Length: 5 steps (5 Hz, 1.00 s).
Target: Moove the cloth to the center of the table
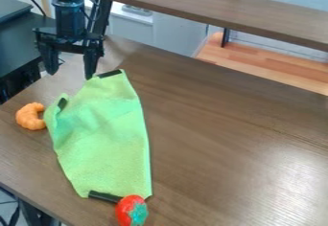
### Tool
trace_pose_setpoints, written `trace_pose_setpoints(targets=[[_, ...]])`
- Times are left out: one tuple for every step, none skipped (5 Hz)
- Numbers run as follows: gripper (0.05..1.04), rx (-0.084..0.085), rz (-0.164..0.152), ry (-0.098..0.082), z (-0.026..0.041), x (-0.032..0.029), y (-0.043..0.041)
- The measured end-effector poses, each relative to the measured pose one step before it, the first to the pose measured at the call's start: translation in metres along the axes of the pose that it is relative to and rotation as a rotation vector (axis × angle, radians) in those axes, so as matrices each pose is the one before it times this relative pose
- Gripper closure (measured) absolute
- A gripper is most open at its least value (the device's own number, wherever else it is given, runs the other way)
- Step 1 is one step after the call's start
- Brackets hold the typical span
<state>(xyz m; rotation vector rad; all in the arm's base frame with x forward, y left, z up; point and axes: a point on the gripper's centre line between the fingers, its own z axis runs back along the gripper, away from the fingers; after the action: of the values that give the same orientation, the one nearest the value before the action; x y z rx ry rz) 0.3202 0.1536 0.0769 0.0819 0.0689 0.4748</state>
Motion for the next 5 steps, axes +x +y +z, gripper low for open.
trace_pose_setpoints(targets=[[0.083, 0.0023, 0.0001, 0.032, -0.01122, -0.00106, -0.00095], [0.083, 0.0166, 0.0148, 0.0239, -0.01357, 0.00676, 0.0052], [0.083, 0.024, 0.0169, -0.0027, -0.0059, 0.00624, 0.0133], [0.083, 0.0164, -0.023, -0.0204, -0.00422, 0.00456, 0.00604], [0.083, 0.018, -0.0204, 0.0111, -0.01225, -0.00683, 0.00406]])
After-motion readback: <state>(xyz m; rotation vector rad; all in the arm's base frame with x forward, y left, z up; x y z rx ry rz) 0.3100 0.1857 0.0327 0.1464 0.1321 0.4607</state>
